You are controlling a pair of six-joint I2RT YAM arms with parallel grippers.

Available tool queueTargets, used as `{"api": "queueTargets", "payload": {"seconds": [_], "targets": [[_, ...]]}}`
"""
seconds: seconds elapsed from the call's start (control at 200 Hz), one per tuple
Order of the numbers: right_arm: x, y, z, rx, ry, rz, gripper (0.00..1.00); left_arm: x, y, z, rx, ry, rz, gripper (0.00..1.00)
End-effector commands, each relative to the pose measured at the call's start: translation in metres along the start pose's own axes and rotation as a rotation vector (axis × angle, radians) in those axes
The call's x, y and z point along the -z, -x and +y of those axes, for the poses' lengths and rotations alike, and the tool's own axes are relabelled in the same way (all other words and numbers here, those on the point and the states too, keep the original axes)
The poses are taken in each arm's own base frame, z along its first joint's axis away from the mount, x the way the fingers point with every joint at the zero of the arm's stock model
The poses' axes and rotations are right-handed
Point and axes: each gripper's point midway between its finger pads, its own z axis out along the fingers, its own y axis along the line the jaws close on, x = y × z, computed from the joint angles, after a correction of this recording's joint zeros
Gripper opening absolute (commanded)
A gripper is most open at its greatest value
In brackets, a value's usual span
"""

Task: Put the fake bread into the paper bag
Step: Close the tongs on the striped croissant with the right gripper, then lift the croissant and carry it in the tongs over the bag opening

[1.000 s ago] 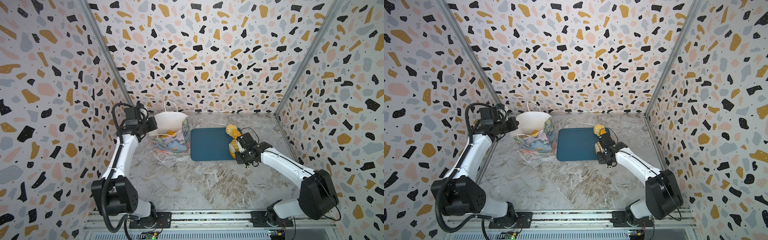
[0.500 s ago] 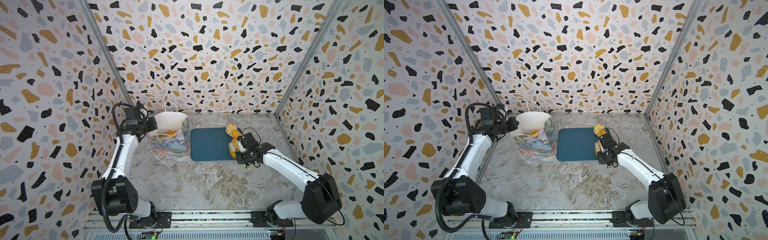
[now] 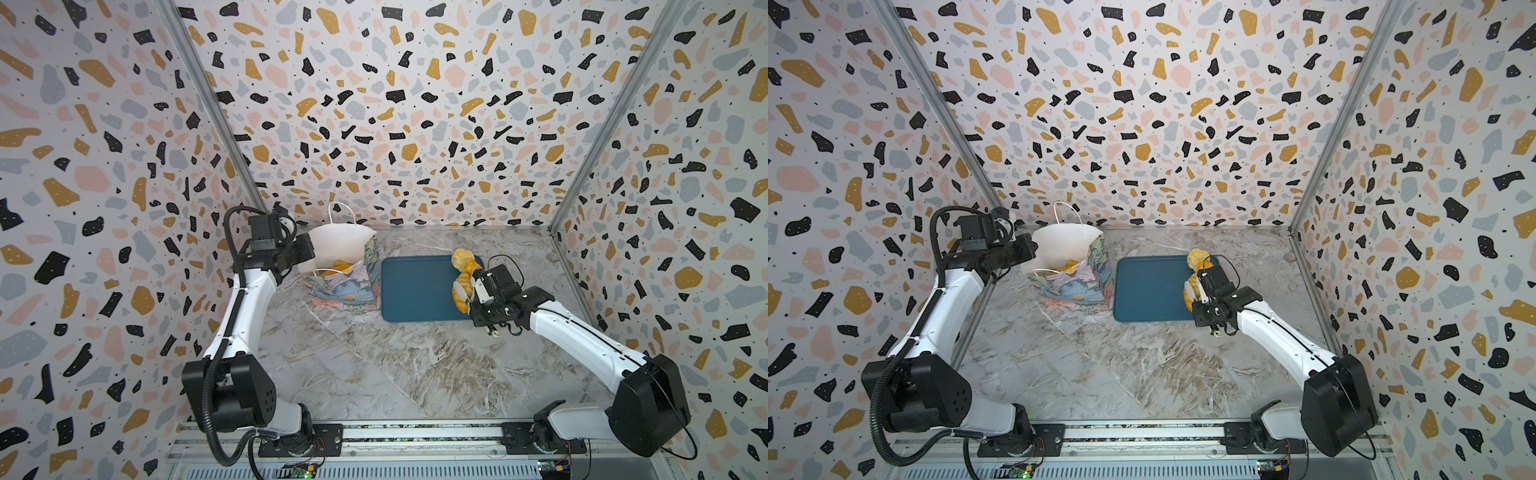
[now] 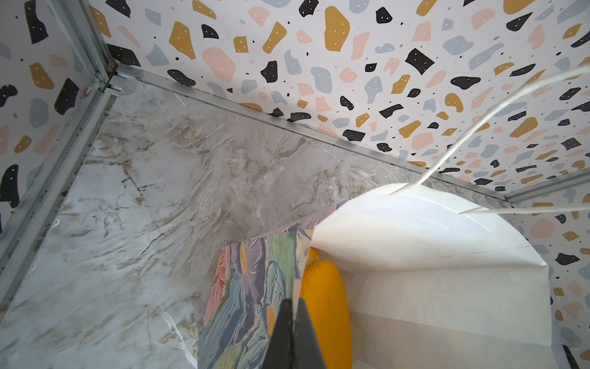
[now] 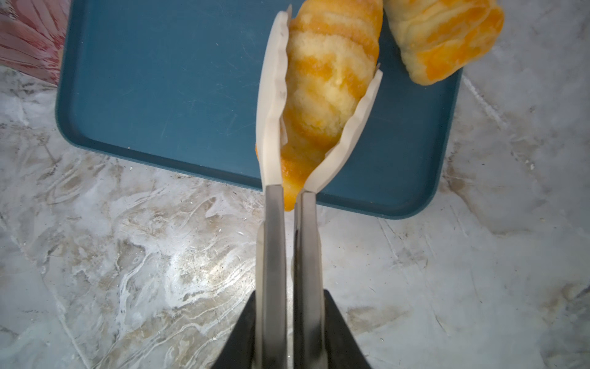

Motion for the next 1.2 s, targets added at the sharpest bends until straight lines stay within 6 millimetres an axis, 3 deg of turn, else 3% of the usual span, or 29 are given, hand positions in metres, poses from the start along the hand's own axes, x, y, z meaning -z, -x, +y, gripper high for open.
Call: {"api": "queueTargets", "payload": {"seconds": [0.0,0.711,1.196], "targets": [[0.01,0.01,0.006,-0.002,0.028,-0.058,0.29,0.007,0.004,-0.007,-0.011,-0.019,-0.028,0.0],[0.032,0.028,0.023,0.002,0.068,-0.117,0.27,0.007,0.005,-0.007,-0.012,-0.019,-0.03,0.0],[0.074,0.071,0.059,0.063,0.063,-0.224,0.26,0.008,0.005,-0.008,-0.013,-0.021,-0.03,0.0]]}}
